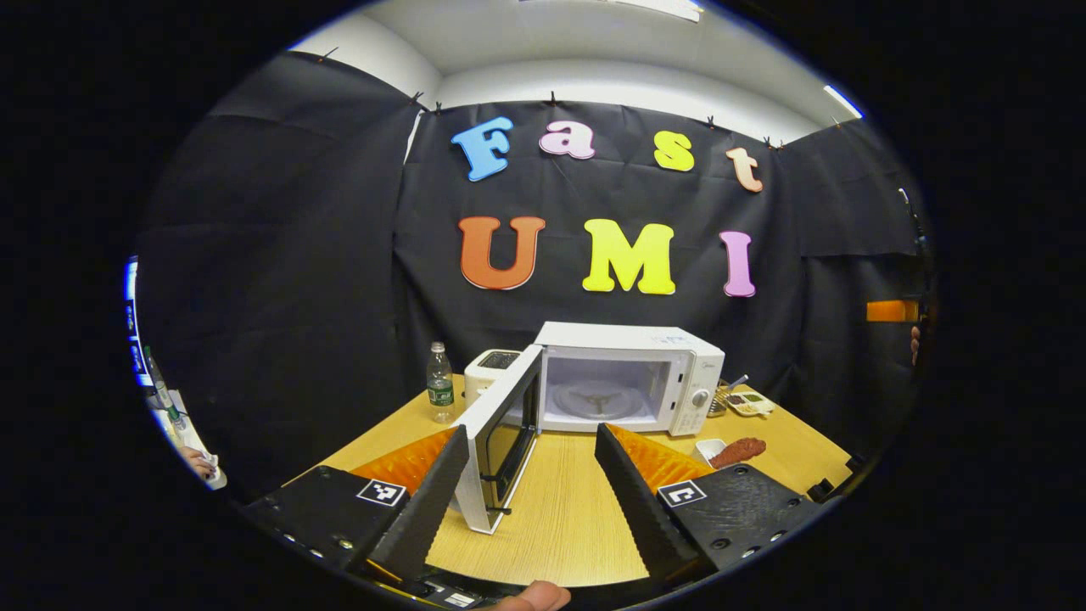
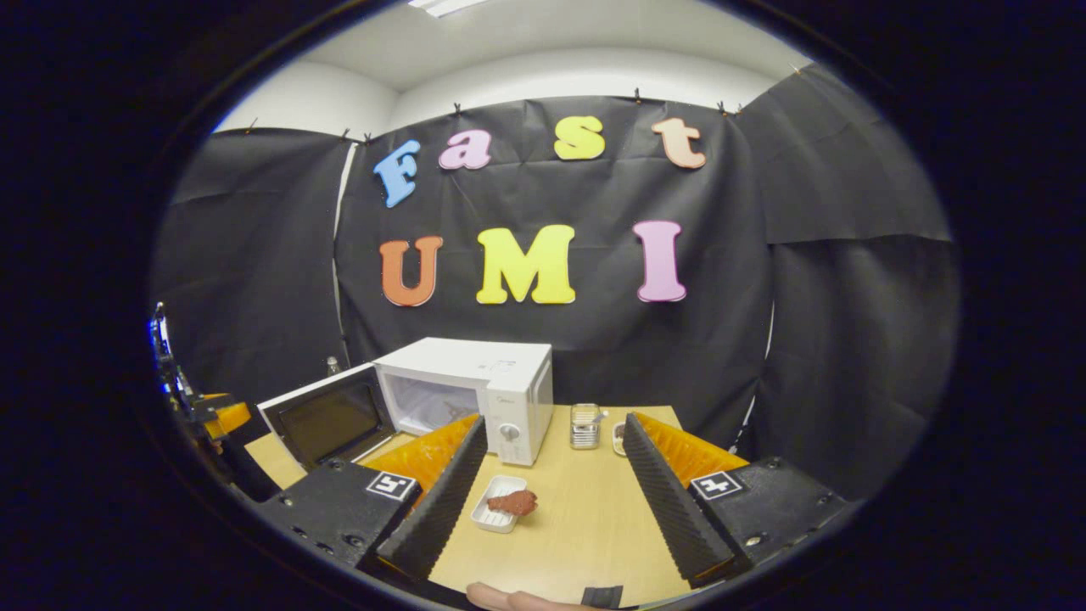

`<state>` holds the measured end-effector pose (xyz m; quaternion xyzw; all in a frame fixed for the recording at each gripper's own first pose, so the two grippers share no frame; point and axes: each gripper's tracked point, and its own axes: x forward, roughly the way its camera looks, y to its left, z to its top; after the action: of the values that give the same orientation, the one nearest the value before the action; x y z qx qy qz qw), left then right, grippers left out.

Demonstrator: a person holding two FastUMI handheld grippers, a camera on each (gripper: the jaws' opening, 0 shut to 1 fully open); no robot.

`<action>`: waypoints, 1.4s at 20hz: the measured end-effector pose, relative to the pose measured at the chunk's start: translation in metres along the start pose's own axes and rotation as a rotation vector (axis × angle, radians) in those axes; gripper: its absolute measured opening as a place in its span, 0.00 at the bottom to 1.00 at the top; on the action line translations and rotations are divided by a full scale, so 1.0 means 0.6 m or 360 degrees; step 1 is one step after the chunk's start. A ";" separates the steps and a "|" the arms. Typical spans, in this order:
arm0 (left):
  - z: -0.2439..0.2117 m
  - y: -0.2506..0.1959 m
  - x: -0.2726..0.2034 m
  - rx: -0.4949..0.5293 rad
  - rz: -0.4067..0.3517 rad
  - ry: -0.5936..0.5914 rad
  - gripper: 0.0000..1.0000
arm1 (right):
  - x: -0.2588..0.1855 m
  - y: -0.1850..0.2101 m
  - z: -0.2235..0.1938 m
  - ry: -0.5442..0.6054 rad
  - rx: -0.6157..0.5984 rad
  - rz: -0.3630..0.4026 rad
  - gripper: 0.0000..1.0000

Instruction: Open the microwave oven with the left hand, put the food in, and close the microwave oven.

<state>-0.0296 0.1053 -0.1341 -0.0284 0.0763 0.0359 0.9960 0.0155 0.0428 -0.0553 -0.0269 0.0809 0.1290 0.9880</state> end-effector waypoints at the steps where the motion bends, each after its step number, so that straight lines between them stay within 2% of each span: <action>1: 0.012 -0.003 0.004 0.0014 0.0033 -0.0010 0.92 | 0.016 -0.004 -0.007 0.0035 0.0016 0.0001 1.00; 4: 0.045 -0.022 0.014 0.0089 0.0099 -0.0050 0.92 | 0.067 -0.002 -0.050 0.0190 0.0079 0.0058 1.00; 5: 0.056 -0.029 0.015 0.0107 0.0099 -0.0063 0.92 | 0.083 0.001 -0.066 0.0244 0.0103 0.0094 0.94; 6: 0.068 -0.043 0.017 0.0116 0.0084 -0.0082 0.92 | 0.099 0.002 -0.083 0.0304 0.0122 0.0124 0.94; 7: 0.079 -0.059 0.019 0.0120 0.0066 -0.0103 0.92 | 0.117 0.004 -0.103 0.0369 0.0125 0.0154 1.00; 8: 0.087 -0.071 0.021 0.0118 0.0047 -0.0122 0.92 | 0.137 0.005 -0.124 0.0436 0.0125 0.0179 0.94; 9: 0.093 -0.083 0.019 0.0114 0.0036 -0.0132 0.92 | 0.156 0.004 -0.144 0.0496 0.0128 0.0203 1.00; 10: 0.100 -0.094 0.017 0.0099 0.0023 -0.0152 0.92 | 0.174 0.004 -0.165 0.0557 0.0123 0.0227 0.94; 11: 0.114 -0.106 0.015 0.0079 0.0005 -0.0185 0.92 | 0.192 0.003 -0.187 0.0617 0.0128 0.0247 1.00; 13: 0.130 -0.122 0.011 0.0048 -0.0018 -0.0228 0.92 | 0.223 0.004 -0.237 0.0748 0.0173 0.0297 1.00; 17: 0.156 -0.144 0.007 0.0057 -0.0057 -0.0310 0.92 | 0.275 0.025 -0.330 0.1026 0.0369 0.0429 1.00; 18: 0.158 -0.143 0.008 0.0060 -0.0040 -0.0322 0.92 | 0.285 0.030 -0.349 0.1079 0.0432 0.0461 0.86; 22: 0.142 -0.161 0.016 0.0093 -0.0064 -0.0282 0.92 | 0.314 0.039 -0.407 0.1237 0.0667 0.0522 0.80; 23: 0.138 -0.158 0.016 0.0110 -0.0053 -0.0270 0.92 | 0.320 0.045 -0.415 0.1259 0.0722 0.0546 0.90; 24: 0.135 -0.154 0.017 0.0125 -0.0037 -0.0265 0.92 | 0.321 0.054 -0.421 0.1280 0.0785 0.0584 0.83; 25: 0.134 -0.151 0.020 0.0133 -0.0025 -0.0259 0.82 | 0.322 0.066 -0.424 0.1298 0.0849 0.0637 0.67; 26: 0.131 -0.152 0.020 0.0133 -0.0024 -0.0252 0.92 | 0.321 0.079 -0.422 0.1302 0.0919 0.0694 0.53; 27: 0.128 -0.152 0.018 0.0125 -0.0033 -0.0242 0.92 | 0.322 0.083 -0.427 0.1327 0.0947 0.0704 0.55; 28: 0.124 -0.153 0.019 0.0115 -0.0041 -0.0229 0.92 | 0.321 0.085 -0.432 0.1348 0.0976 0.0706 0.25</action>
<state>-0.0004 0.0190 -0.0576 0.0093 0.0054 0.0223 0.9997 0.1461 0.1211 -0.3445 0.2295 0.5075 0.2820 0.7812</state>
